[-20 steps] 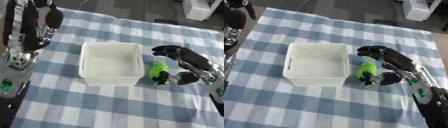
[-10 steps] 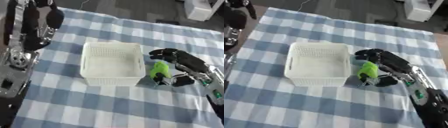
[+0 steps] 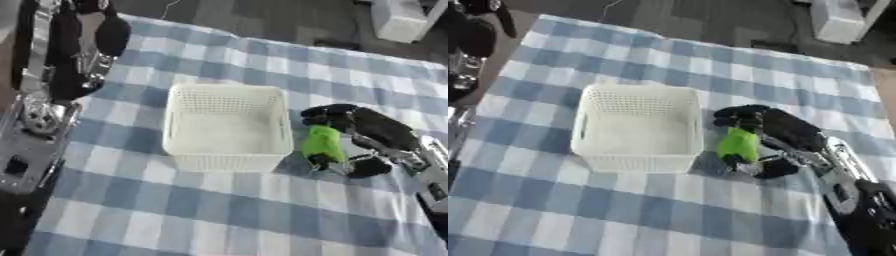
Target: Pick up objects on the table and place them in the box.
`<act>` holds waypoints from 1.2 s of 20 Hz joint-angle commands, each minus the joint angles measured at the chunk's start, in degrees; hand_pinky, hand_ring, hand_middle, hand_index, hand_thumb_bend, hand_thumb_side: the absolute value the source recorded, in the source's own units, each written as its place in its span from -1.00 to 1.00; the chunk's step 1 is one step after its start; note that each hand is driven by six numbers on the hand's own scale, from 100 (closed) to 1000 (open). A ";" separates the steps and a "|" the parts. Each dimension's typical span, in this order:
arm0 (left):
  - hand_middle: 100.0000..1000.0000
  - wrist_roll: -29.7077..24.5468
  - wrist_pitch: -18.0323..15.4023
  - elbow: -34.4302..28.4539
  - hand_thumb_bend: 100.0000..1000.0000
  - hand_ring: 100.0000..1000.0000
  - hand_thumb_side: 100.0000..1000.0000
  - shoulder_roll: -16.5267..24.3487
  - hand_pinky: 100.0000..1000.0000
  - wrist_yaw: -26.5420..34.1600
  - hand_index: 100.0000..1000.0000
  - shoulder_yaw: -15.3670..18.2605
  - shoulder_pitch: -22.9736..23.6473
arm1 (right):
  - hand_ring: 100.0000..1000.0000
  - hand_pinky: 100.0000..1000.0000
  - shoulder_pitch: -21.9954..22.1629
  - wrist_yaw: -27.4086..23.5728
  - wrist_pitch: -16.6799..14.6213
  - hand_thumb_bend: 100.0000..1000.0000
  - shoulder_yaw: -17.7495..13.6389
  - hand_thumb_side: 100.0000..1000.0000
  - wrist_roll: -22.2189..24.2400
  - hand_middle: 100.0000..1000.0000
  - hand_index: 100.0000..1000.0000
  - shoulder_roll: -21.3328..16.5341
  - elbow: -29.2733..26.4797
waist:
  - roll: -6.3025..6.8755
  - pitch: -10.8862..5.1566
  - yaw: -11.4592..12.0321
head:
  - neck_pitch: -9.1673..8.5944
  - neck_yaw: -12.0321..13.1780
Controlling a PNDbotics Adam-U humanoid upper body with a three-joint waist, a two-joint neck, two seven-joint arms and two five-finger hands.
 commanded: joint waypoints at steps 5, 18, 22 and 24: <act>0.88 0.11 -0.05 -0.97 -0.08 0.66 0.45 0.59 -0.67 0.12 1.00 0.34 -0.60 | 0.76 0.73 -1.16 0.44 -2.40 -0.68 0.90 -0.10 3.66 0.80 0.88 -5.00 -0.96 | 0.25 -0.94 -0.21 | -0.03 0.45; 0.88 0.10 -0.04 -0.97 -0.08 0.66 0.45 0.43 -0.68 0.07 1.00 0.33 -0.65 | 0.78 0.77 -4.08 0.92 -4.45 -0.56 0.83 -0.25 9.49 0.81 0.88 -2.93 0.08 | 0.36 -0.93 -0.02 | -0.03 -0.02; 0.88 0.08 -0.05 -0.97 -0.08 0.66 0.45 0.37 -0.67 0.14 1.00 0.31 -0.70 | 0.77 0.76 -5.82 1.14 -4.83 -0.55 0.97 -0.25 9.99 0.80 0.88 -1.33 0.95 | 0.39 -0.98 0.05 | -0.03 -0.08; 0.88 0.05 -0.06 -0.97 -0.08 0.66 0.45 0.35 -0.67 0.18 1.00 0.28 -0.76 | 0.77 0.76 -6.56 1.27 -4.92 -0.56 0.96 -0.25 10.24 0.81 0.89 -0.69 1.55 | 0.39 -0.99 0.12 | -0.03 -0.10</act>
